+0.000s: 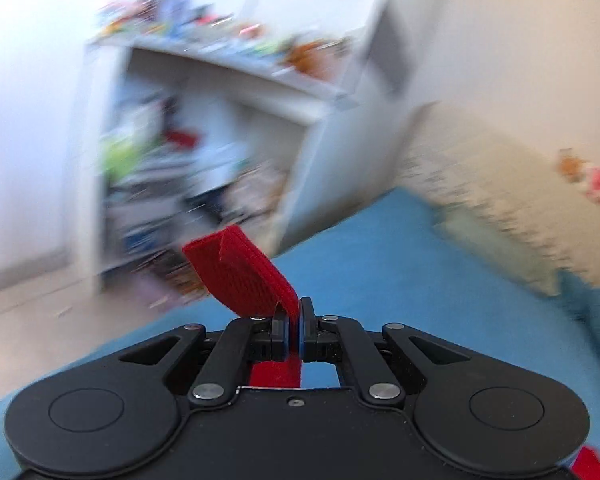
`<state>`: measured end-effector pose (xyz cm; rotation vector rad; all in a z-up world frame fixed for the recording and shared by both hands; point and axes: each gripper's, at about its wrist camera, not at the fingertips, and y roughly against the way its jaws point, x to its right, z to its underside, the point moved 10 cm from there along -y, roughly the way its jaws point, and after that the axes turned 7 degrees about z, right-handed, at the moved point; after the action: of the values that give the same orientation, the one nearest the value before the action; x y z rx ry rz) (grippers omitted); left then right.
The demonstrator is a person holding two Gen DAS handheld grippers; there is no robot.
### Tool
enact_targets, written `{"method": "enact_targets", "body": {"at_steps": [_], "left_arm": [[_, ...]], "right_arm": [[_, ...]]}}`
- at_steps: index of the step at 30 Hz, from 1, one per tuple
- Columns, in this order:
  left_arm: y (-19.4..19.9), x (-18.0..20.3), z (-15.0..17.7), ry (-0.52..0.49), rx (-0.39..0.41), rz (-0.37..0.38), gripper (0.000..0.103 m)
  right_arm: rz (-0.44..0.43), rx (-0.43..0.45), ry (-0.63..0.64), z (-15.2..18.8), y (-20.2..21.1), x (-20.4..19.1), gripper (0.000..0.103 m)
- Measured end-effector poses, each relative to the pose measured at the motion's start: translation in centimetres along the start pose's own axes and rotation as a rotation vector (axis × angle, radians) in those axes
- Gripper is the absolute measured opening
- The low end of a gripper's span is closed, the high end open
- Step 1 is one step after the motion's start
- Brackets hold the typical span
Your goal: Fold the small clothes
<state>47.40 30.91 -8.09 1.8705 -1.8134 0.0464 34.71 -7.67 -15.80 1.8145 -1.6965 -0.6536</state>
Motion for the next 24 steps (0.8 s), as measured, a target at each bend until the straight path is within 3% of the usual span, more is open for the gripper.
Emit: {"method": "enact_targets", "body": {"at_steps": [3,6,9,11,15,18,23,24], "left_arm": [[-1.3,10.7,-1.8,-0.079,0.017,0.156,0.003],[-2.8,20.8,-0.3,-0.128,-0.012,0.304,0.003],[-4.3,30.6,5.2,-0.210,-0.093,0.422,0.003],[-5.2,35.5,10.9,-0.249,-0.186,0.484,0.003],[-6.5,40.6,23.5,-0.335,-0.394,0.518,0.003],[-6.5,41.6,29.9,-0.402,-0.494,0.517,0.003],[-6.0,41.8,33.8,-0.501,-0.533,0.495,0.004],[-6.1,42.0,33.8,-0.513,-0.533,0.504,0.010]], "right_arm": [[0.020,0.029,-0.031,-0.9,1.4,2.8,0.103],[0.051,0.064,-0.074,-1.6,3.1,6.7,0.103],[0.095,0.099,-0.120,-1.8,5.0,11.4,0.103],[0.126,0.105,-0.150,-1.4,5.9,14.6,0.103],[0.163,0.092,-0.224,0.1,7.0,20.0,0.103],[0.177,0.072,-0.270,1.5,7.2,23.3,0.103],[0.164,0.051,-0.323,3.2,6.7,26.2,0.103],[0.161,0.050,-0.332,3.4,6.4,26.4,0.103]]}}
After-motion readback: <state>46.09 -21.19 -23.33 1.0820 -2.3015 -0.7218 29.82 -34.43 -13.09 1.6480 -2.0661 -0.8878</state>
